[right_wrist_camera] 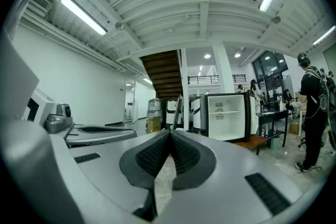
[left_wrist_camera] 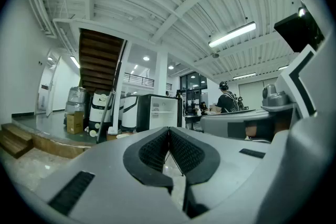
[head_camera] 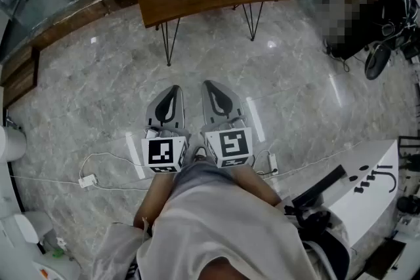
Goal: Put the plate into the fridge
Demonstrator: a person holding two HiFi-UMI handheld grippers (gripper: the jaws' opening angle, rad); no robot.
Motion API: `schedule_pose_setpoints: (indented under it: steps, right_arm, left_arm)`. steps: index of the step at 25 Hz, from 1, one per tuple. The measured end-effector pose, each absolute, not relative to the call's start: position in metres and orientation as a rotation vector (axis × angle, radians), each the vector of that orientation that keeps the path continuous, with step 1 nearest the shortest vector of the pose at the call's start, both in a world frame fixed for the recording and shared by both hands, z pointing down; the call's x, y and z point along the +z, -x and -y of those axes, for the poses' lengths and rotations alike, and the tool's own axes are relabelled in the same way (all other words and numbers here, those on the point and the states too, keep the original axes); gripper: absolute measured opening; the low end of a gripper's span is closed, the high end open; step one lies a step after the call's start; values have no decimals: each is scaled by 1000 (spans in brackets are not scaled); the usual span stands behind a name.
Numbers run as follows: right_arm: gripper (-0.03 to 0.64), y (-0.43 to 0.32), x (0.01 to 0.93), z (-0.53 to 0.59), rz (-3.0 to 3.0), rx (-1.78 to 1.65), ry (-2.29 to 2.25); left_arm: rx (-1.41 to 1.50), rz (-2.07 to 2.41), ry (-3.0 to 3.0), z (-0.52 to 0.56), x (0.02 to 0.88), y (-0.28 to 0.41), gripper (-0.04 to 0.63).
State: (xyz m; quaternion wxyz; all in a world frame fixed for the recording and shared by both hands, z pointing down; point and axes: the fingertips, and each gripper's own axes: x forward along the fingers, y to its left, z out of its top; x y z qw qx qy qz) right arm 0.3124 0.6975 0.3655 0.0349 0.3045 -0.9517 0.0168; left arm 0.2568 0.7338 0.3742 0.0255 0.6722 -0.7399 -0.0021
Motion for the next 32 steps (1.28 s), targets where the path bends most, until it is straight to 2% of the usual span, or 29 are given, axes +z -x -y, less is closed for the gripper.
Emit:
schedule_pose_setpoints:
  steps: [19, 25, 32]
  right_arm:
    - [17, -307, 365, -683, 2966, 77, -913]
    - [17, -244, 363, -667, 2976, -20, -860]
    - [17, -118, 331, -629, 3045, -158, -830]
  left_arm:
    - [33, 2275, -2124, -709, 370, -261, 20]
    - [43, 2288, -2161, -691, 369, -204, 20]
    - [49, 2267, -2257, -647, 342, -92, 18]
